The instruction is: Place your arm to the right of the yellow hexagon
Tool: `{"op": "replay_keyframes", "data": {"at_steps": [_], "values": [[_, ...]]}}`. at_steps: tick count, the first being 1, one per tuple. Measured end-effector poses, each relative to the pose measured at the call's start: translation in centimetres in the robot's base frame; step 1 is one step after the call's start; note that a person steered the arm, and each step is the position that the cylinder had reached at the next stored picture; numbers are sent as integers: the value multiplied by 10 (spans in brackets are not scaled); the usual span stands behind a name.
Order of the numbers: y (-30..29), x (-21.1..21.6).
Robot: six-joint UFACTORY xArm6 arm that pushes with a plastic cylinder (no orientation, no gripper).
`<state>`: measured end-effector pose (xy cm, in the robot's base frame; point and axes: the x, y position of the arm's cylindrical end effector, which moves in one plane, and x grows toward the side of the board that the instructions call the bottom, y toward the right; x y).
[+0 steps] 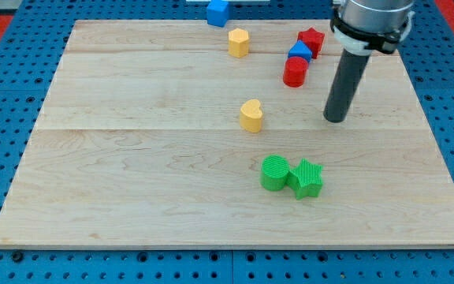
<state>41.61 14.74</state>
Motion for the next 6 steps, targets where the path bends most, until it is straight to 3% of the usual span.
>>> {"op": "replay_keyframes", "data": {"at_steps": [2,3,5,6], "values": [[-95,-49],[-110,-90],[-53,-176],[-96,-178]]}}
